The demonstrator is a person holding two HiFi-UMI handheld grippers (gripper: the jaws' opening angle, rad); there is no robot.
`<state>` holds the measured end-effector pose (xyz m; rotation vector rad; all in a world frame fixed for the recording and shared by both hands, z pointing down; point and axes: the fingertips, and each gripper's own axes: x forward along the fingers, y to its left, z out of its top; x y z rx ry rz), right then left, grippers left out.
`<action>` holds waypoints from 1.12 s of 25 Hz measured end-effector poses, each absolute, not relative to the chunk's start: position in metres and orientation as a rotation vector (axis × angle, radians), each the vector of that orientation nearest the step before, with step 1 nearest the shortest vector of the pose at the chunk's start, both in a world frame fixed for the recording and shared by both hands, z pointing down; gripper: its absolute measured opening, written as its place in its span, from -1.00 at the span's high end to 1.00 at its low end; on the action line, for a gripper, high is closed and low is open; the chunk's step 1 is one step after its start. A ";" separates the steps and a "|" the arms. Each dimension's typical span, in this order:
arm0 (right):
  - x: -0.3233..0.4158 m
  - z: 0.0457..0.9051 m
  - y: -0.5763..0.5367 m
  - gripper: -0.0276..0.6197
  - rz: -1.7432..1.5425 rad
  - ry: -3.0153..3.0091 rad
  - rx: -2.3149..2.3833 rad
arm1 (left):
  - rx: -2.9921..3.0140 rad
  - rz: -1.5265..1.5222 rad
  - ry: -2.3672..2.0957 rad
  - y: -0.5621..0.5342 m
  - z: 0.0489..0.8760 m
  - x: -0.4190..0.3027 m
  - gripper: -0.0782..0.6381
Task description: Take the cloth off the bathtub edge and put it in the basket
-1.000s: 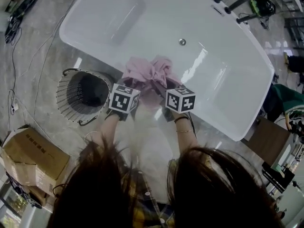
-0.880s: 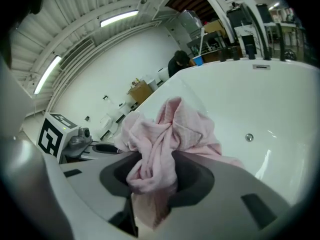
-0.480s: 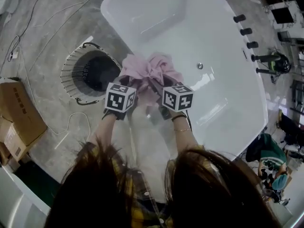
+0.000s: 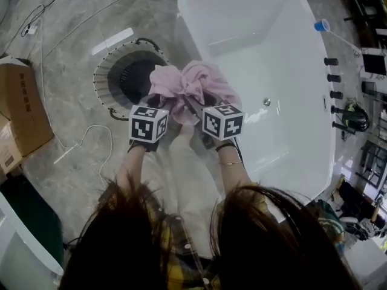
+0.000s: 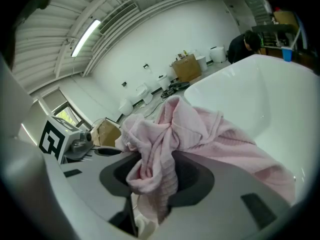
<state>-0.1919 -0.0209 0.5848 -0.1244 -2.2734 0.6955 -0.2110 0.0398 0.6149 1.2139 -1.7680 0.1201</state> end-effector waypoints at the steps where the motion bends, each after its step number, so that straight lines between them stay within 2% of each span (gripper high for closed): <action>1: -0.201 0.585 -0.011 0.39 0.689 -2.271 -0.138 | 1.199 0.109 -1.774 0.049 0.616 -0.219 0.51; 28: -0.405 0.594 0.211 0.40 0.765 -2.214 -0.418 | 0.925 0.114 -1.903 0.271 0.619 -0.409 0.52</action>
